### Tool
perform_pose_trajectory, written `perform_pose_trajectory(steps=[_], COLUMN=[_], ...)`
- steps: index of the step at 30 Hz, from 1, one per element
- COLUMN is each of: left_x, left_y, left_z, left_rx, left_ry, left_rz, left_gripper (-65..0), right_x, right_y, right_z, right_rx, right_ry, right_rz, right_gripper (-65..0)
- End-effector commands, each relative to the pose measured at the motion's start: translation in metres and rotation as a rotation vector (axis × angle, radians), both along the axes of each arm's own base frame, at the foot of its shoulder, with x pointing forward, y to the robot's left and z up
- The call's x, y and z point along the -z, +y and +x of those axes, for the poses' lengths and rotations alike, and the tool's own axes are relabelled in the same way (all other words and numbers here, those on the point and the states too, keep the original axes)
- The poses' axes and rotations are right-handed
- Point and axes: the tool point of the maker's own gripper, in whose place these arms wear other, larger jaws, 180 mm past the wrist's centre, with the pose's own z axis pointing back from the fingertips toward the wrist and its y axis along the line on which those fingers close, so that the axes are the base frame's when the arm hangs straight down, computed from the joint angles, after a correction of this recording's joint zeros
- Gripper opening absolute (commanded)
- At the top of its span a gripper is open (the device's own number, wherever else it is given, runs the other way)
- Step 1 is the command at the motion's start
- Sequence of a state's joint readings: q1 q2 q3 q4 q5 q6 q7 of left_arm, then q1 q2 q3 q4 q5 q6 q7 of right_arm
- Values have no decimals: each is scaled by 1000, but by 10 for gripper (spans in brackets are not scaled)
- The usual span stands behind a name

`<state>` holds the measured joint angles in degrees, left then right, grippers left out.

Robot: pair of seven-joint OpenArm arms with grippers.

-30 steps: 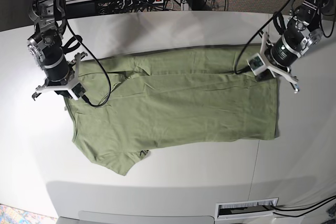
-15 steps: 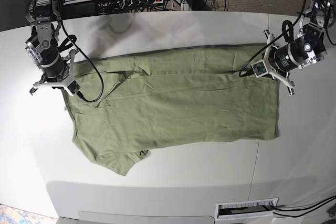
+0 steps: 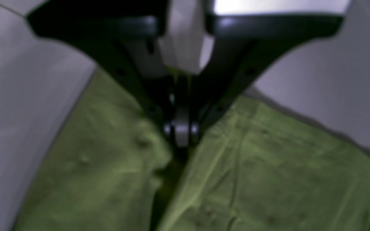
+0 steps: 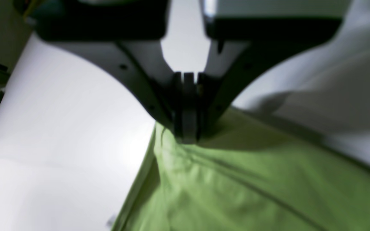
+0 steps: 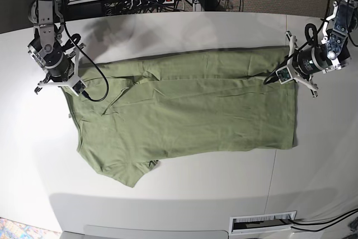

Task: Fold the T-shirt properly
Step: 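Drag the shirt by its shoulders with both grippers to straighten it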

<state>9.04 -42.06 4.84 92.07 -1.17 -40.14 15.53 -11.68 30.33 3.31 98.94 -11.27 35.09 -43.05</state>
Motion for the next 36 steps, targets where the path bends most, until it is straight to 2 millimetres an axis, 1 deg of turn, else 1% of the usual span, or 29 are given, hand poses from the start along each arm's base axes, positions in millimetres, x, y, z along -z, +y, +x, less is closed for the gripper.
perform_pose_trajectory(steps=[1, 5, 10, 15, 19, 23, 26, 29, 31, 34, 36], left_x=[-4, 2, 13, 20, 22, 22, 19, 14, 12, 11, 11], left_y=[7, 10, 18, 21, 20, 21, 17, 12, 9, 8, 8], left_z=[3, -9, -30, -47, -52, -52, -51, -49, -48, -47, -47], left_rx=[-7, -12, -8, -4, -3, -2, 1, 13, 20, 23, 23], left_ry=[-8, 26, 80, 121, 131, 130, 124, 109, 101, 98, 98], left_rz=[6, 4, 23, 32, 26, 28, 14, 5, 1, 0, 0], left_gripper=[-650, -650, -650, -650, -650, -650, -650, -650, -650, -650, -650], right_x=[-11, -9, -14, -16, -14, -11, -19, -39, -49, -57, -57], right_y=[-6, -10, -26, -33, -30, -31, -19, 7, 20, 22, 19], right_z=[6, -1, -7, -17, -25, -38, -30, -15, -5, 12, 20], right_rx=[-9, 5, 32, 52, 44, 36, -7, -92, -135, -137, -122], right_ry=[-16, 28, 72, 126, 158, 202, 156, 67, 8, -52, -69], right_rz=[-26, -18, -40, -11, 31, 20, 41, 78, 108, 123, 143], right_gripper=[-650, -650, -650, -650, -650, -650, -650, -650, -650, -650, -650])
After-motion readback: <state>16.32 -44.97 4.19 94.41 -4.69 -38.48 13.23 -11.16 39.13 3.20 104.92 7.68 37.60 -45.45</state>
